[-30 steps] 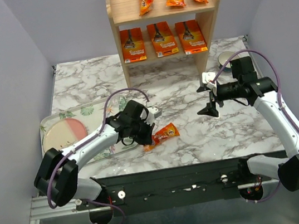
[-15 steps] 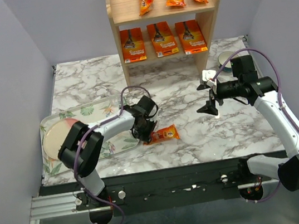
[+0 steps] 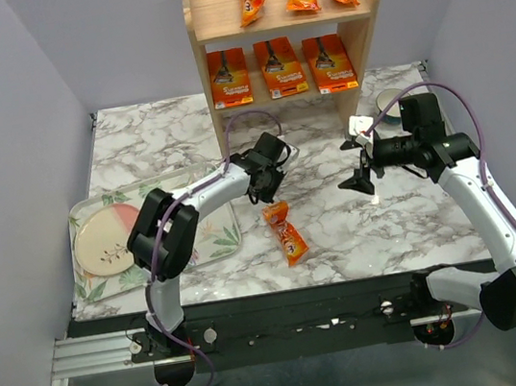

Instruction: Place and organize the shaving razors onto the shelf

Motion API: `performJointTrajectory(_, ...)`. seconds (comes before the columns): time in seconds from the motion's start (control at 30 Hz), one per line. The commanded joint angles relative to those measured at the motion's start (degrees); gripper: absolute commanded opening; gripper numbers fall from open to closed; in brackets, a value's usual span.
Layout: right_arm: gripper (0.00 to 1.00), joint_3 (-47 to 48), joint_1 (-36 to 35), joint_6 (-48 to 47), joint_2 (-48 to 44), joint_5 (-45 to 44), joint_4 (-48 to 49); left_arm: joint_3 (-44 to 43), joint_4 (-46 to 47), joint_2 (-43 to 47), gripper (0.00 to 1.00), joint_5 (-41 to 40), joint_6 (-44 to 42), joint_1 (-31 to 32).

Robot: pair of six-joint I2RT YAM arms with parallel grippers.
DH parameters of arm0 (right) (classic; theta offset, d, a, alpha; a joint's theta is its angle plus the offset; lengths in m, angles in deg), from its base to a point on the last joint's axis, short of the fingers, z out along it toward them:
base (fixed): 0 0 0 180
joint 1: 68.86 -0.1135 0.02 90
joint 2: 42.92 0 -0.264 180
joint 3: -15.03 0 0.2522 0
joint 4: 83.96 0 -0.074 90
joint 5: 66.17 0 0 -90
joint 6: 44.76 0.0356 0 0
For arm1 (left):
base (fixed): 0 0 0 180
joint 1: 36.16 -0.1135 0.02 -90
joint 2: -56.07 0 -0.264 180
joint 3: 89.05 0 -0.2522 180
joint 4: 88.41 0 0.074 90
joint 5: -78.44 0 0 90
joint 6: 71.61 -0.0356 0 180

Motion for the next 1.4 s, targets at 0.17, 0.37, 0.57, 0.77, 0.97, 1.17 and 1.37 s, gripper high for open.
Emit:
performJointTrajectory(0.17, 1.0, -5.0, -0.2, 2.4, -4.5, -4.7, 4.8, 3.8, 1.4, 18.9, 0.68, -1.7, 14.6, 0.1)
performJointTrajectory(0.37, 1.0, -4.4, -0.2, 14.6, -3.0, -10.0, 12.8, 10.6, -3.1, 23.6, 0.73, 2.8, 29.4, 2.1)
performJointTrajectory(0.57, 1.0, -1.9, -0.2, 25.6, -0.9, -11.6, 18.9, 24.4, 2.8, 27.5, 0.7, 4.2, 39.9, 7.8)
performJointTrajectory(0.77, 1.0, -1.8, -0.2, 27.2, 0.4, -11.7, 20.9, 33.8, 19.2, 26.5, 0.68, 5.8, 46.2, 11.1)
performJointTrajectory(0.97, 1.0, -3.0, -0.1, 27.2, -0.2, -11.3, 20.1, 36.0, 27.0, 25.7, 0.64, 6.9, 47.3, 12.0)
performJointTrajectory(1.17, 1.0, -3.9, -0.2, 27.6, -0.1, -11.8, 20.7, 38.9, 32.7, 25.7, 0.62, 10.5, 48.4, 12.0)
performJointTrajectory(1.37, 1.0, -3.0, -0.1, 27.6, 1.4, -11.8, 20.5, 39.7, 33.1, 23.7, 0.59, 13.0, 51.5, 12.4)
